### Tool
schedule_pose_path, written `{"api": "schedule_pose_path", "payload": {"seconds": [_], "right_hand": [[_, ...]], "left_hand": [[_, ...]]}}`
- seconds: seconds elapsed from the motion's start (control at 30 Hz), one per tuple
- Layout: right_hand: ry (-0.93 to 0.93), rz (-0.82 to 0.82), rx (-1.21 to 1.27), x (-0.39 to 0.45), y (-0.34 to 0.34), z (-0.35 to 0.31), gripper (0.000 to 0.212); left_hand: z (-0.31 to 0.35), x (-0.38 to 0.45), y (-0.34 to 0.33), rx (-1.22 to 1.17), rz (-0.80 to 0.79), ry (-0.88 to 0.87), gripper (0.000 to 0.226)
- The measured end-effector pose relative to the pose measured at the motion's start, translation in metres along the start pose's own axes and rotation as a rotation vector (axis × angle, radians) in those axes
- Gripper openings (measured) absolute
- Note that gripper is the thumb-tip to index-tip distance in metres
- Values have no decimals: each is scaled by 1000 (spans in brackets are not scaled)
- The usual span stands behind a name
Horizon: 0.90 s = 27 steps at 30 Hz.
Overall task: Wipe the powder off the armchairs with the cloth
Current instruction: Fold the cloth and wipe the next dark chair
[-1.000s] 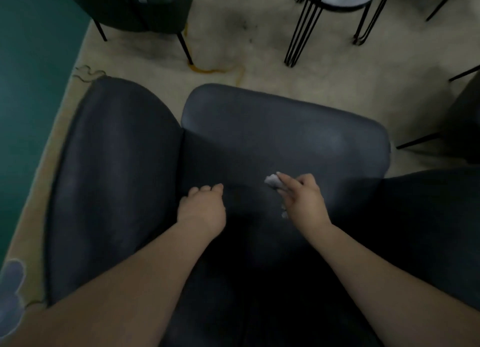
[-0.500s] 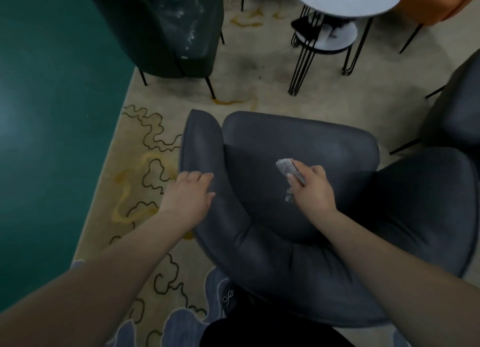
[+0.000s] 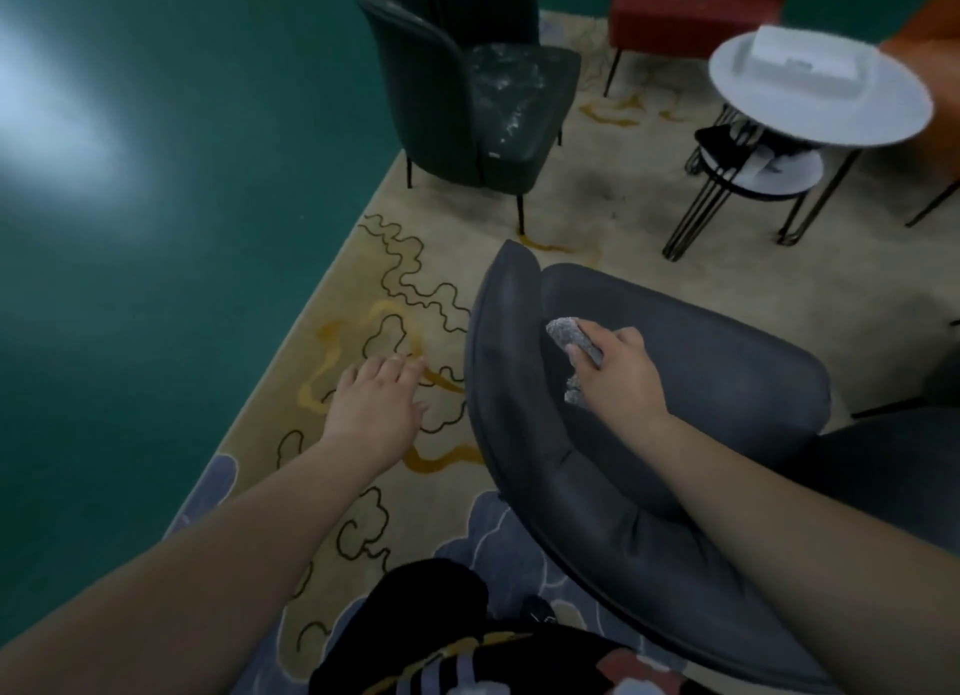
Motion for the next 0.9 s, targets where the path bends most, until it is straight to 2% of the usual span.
{"api": "schedule_pose_path", "payload": {"seconds": [0.23, 0.57, 0.73, 0.9], "right_hand": [[69, -24, 1, 31, -43, -66, 42], [-14, 17, -10, 106, -139, -161, 43], [-79, 44, -43, 136, -162, -172, 43], [-124, 71, -56, 178, -167, -160, 44]], "left_hand": [[-71, 23, 3, -32, -31, 27, 60], [-193, 110, 22, 61, -30, -125, 61], [-226, 163, 26, 130, -38, -167, 61], [-220, 224, 35, 164, -47, -198, 61]]}}
Point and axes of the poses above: each hand's wrist, its own x-axis towards the middle knuckle, its own y-axis out of the back of the hand, z = x × y, the point moved 4 cm from there along x, towards the middle knuckle, and after that the axes turned 15 degrees about y, right-handed, at the moved point
